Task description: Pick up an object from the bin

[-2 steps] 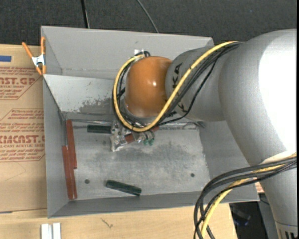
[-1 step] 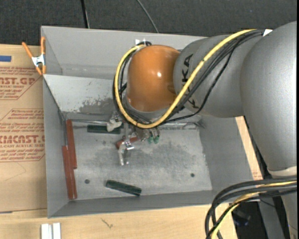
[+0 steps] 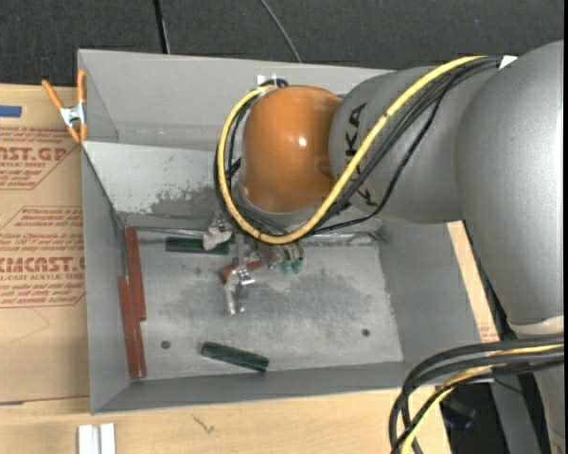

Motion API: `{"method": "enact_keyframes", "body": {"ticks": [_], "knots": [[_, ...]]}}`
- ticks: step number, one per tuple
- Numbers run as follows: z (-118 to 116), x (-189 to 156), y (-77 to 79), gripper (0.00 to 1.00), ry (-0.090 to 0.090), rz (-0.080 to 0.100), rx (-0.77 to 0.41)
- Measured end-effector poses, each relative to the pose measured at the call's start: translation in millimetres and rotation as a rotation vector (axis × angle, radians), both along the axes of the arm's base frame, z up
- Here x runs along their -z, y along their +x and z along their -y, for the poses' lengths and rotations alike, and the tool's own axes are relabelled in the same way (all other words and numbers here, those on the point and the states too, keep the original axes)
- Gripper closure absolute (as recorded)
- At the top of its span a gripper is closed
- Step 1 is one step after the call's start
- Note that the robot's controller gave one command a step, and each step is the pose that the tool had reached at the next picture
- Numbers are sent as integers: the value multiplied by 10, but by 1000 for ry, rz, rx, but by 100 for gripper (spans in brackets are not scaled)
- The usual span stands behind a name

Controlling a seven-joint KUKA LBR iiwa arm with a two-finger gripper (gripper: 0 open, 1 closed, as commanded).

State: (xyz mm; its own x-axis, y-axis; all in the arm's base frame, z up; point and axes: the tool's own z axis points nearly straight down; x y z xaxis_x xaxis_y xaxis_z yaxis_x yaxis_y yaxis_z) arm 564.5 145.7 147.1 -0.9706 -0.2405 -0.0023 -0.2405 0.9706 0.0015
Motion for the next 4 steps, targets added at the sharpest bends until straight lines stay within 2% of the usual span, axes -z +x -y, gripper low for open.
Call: {"method": "enact_keyframes", "body": {"ticks": [1, 2, 3, 4], "knots": [[388, 479, -123, 0, 2, 5, 54], [530, 643, 6, 0, 11, 24, -14], [811, 538, 71, 0, 0, -2, -63], [753, 690, 251, 100, 0, 13, 23]]}}
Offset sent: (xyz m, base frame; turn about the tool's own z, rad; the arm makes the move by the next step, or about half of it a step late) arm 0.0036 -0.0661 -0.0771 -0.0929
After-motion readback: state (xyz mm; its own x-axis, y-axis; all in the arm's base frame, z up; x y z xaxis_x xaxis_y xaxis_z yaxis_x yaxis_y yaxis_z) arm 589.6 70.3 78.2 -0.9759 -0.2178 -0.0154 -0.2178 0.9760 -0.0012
